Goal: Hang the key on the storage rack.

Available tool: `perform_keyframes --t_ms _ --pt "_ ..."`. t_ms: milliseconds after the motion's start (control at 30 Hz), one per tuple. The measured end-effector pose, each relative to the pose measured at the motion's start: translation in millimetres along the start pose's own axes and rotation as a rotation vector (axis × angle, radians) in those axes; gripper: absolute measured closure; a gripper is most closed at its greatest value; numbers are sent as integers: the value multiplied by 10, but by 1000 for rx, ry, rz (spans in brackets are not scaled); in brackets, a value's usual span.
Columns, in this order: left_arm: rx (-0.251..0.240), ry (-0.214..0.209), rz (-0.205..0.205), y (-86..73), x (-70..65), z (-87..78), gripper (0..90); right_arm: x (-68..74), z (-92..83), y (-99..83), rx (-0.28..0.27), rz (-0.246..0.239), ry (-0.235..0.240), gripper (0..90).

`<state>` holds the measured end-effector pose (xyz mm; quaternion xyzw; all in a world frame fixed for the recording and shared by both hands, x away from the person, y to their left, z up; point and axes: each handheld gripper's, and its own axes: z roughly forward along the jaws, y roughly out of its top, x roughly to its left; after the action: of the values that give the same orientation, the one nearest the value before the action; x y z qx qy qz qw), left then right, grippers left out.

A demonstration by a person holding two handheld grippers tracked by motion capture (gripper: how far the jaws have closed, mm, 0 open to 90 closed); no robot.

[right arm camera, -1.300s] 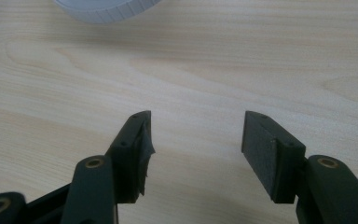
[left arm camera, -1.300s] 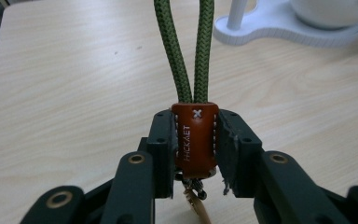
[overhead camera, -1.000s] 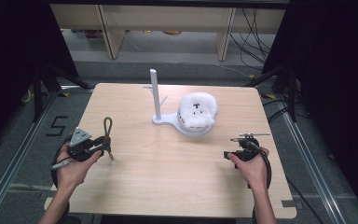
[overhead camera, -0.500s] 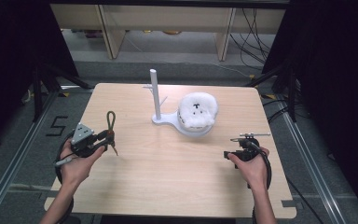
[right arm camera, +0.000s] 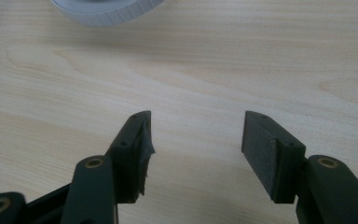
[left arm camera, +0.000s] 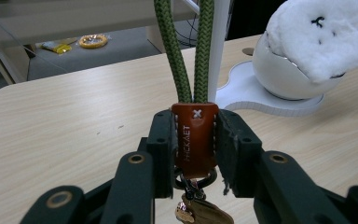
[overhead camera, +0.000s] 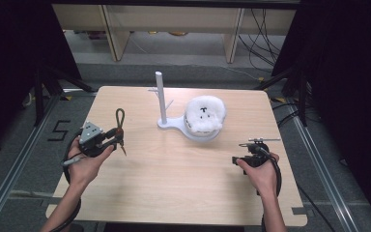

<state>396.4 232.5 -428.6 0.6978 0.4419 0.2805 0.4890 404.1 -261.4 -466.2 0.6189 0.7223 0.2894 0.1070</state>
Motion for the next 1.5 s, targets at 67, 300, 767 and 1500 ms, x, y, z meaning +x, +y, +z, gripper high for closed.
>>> perform_keyframes --t_ms 67,300,767,1500 --pt "-7 -2 1 25 -9 17 672 -1 -5 2 8 -3 4 439" --pt "-15 -4 6 89 -30 63 672 4 -13 2 9 2 -18 438" --pt "-18 -11 25 197 -64 161 672 -12 -5 -1 7 -13 -28 437" --pt "-27 -30 51 350 -122 327 672 -16 -5 -3 -3 -8 4 438"
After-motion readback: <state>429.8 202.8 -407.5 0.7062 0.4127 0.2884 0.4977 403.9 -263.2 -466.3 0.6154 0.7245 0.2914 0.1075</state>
